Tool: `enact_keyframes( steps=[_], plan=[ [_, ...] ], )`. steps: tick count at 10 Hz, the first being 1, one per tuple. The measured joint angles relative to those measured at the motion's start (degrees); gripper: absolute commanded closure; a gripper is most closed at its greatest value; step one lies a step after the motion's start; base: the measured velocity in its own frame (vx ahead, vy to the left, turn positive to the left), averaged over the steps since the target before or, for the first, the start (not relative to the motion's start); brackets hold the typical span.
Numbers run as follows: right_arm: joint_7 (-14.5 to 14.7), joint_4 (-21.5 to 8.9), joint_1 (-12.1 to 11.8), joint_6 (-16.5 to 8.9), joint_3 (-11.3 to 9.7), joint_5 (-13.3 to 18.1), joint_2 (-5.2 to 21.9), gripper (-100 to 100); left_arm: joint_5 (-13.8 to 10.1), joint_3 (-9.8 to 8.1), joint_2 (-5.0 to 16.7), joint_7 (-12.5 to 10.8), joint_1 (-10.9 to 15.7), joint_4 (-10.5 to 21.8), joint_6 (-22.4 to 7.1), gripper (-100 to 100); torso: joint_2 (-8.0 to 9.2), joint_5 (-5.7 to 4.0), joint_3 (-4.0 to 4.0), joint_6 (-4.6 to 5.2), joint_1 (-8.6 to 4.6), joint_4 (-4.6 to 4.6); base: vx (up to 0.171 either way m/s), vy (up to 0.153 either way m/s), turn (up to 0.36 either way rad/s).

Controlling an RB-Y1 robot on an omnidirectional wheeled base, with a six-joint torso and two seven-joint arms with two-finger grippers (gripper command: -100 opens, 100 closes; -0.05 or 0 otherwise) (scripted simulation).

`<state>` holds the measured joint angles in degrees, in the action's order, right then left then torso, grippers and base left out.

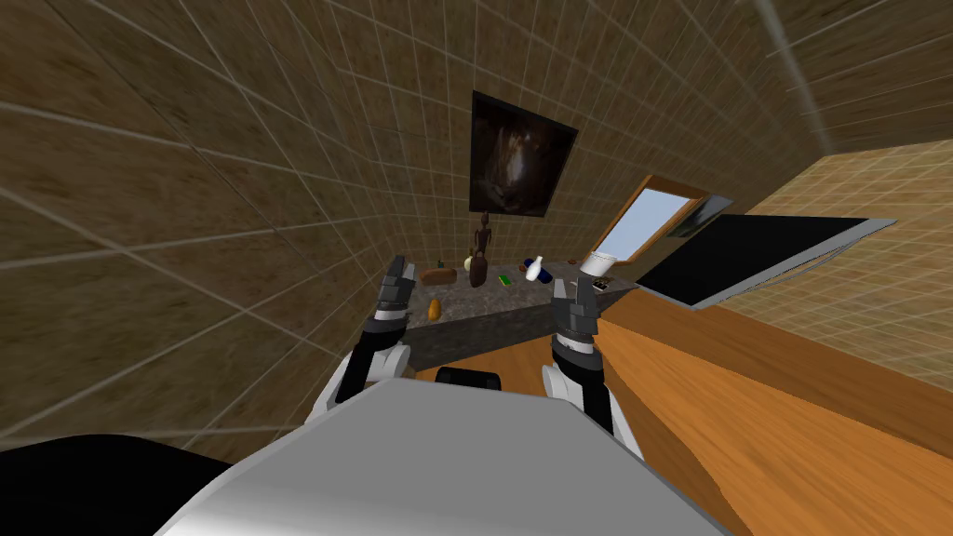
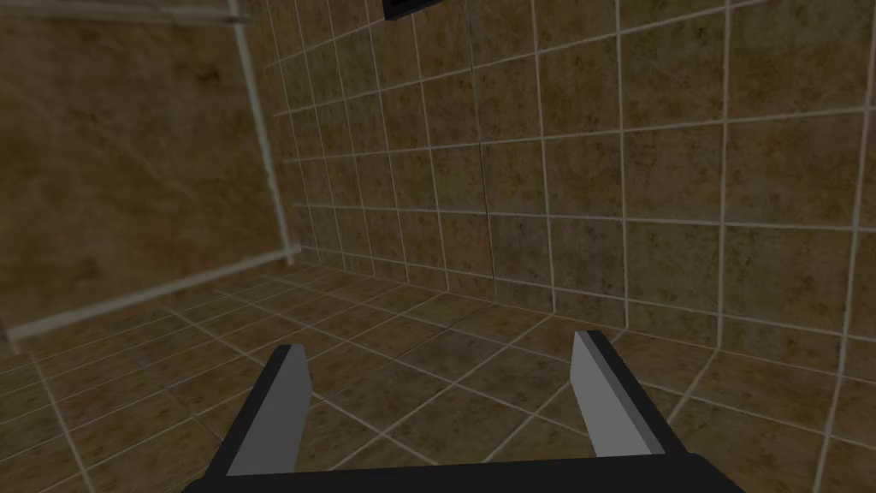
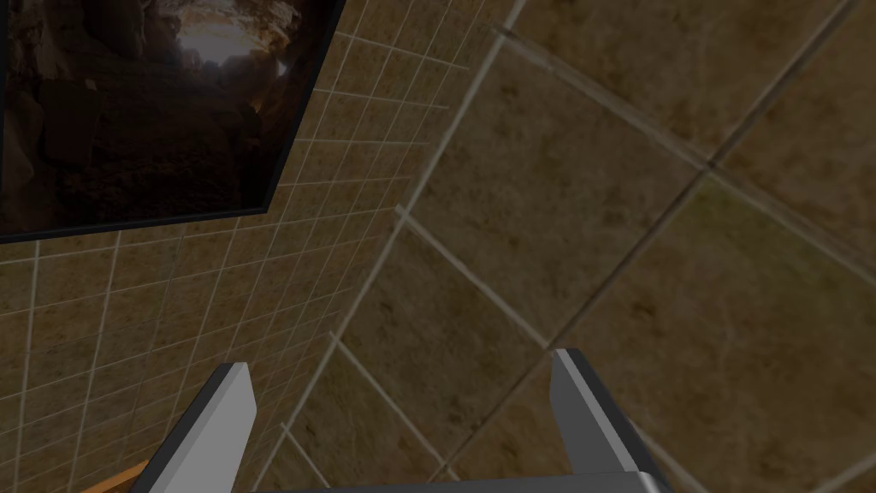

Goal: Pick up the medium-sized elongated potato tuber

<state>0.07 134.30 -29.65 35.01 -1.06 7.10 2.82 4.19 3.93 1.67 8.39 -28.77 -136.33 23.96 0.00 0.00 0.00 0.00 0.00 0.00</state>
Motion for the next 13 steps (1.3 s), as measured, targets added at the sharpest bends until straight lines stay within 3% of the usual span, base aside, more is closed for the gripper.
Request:
enact_keyframes(
  steps=[7, 13],
  plan=[
    [0.0, 0.0, 0.0, 0.0, 0.0, 0.0, 0.0, 0, 1.0, 9.05, 10.7, -2.7, -2.1, 2.3, 5.3, -100, 0.3, -0.15, 0.17, 0.0, -0.67, 0.07, -0.064, -0.156, 0.07],
    [0.0, 0.0, 0.0, 0.0, 0.0, 0.0, 0.0, 0, 1.3, 15.16, 20.1, -5.3, -4.2, 3.9, 9.9, -100, 0.26, -0.13, 0.15, 0.0, -0.58, 0.06, -0.067, -0.137, 0.056]
  ],
)
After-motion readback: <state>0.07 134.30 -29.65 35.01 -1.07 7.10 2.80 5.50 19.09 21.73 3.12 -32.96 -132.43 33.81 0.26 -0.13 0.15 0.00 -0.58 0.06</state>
